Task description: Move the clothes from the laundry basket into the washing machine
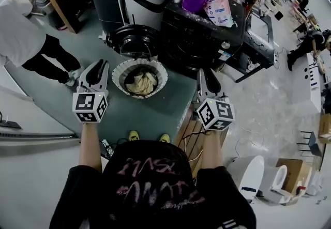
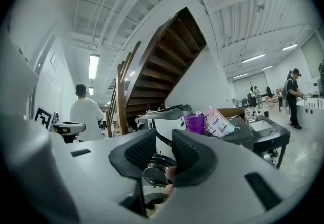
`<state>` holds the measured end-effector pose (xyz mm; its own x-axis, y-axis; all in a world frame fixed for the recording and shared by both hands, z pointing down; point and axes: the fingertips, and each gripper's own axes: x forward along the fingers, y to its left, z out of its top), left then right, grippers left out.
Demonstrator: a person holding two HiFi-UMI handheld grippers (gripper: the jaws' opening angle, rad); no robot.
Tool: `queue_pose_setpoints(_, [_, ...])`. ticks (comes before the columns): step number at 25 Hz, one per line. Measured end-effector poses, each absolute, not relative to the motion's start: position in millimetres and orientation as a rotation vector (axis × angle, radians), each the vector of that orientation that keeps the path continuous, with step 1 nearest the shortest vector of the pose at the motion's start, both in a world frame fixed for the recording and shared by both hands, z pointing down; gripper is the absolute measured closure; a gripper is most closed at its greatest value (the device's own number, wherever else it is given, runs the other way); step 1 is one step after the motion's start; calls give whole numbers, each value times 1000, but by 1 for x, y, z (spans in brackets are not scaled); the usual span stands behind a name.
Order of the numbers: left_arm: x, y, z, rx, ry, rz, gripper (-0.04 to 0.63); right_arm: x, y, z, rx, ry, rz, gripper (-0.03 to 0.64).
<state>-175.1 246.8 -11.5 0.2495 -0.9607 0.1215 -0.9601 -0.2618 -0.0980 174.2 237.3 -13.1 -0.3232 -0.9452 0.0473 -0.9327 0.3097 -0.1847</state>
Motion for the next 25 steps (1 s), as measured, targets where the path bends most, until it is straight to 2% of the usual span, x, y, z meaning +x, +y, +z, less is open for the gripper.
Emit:
queue_pose_setpoints(3, [-172, 248, -9, -2497, 1889, -258, 464, 171, 238, -10, -1759, 2500, -291, 440])
queue_pose_setpoints(12, [-173, 252, -9, -2510, 1899, -216, 344, 166, 236, -4, -1732, 2525, -321, 335])
queue_pose_setpoints(18, [-171, 252, -6, -2532, 1892, -210, 319, 162, 234, 0, -1716, 2539, -340, 282])
queue_pose_setpoints(25, [-161, 252, -3, -2528, 1897, -232, 318, 170, 230, 5, -1689, 2543, -357, 282])
